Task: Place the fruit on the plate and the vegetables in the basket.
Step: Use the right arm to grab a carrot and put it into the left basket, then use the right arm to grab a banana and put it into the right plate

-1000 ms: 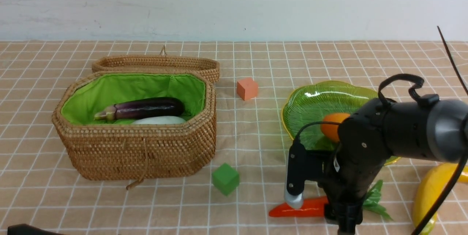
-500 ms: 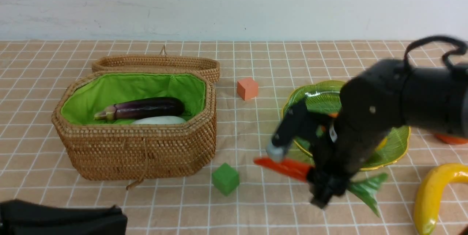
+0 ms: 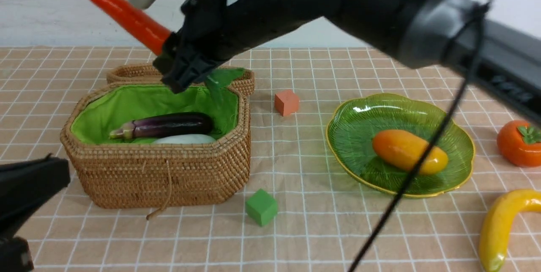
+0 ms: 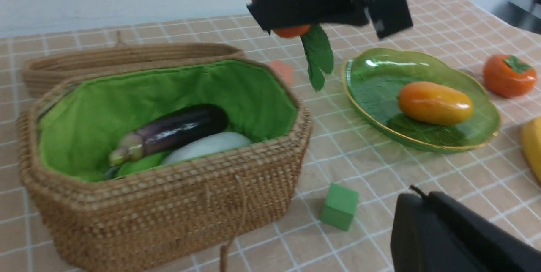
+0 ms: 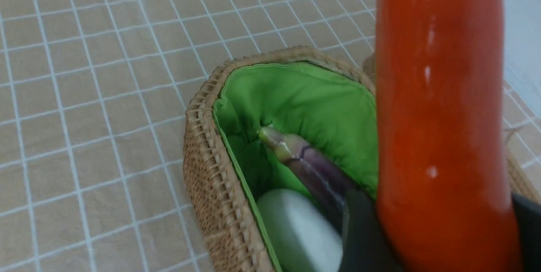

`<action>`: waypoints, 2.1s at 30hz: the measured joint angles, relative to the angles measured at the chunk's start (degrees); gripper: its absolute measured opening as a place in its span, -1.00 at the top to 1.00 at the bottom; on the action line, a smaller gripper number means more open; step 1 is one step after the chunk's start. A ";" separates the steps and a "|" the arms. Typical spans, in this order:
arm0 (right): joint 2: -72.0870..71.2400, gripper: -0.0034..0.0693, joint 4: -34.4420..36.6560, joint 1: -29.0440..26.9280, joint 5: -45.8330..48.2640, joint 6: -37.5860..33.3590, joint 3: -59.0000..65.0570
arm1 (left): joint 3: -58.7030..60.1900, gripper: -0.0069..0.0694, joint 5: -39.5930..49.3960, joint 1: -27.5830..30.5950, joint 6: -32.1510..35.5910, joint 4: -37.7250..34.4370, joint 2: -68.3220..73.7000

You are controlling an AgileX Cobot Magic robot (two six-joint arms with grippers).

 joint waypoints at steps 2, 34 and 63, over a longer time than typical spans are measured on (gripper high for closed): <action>4.28 -0.10 0.27 0.00 0.11 -2.01 -3.45 | 0.00 0.85 1.20 0.00 -4.43 3.45 0.00; -30.33 0.79 -27.44 -29.72 29.90 52.77 40.31 | 0.00 0.85 -13.57 0.00 10.10 -9.81 2.27; -16.47 0.05 -14.79 -44.56 9.85 51.01 61.36 | 0.00 0.85 -12.93 0.00 15.05 -13.84 2.75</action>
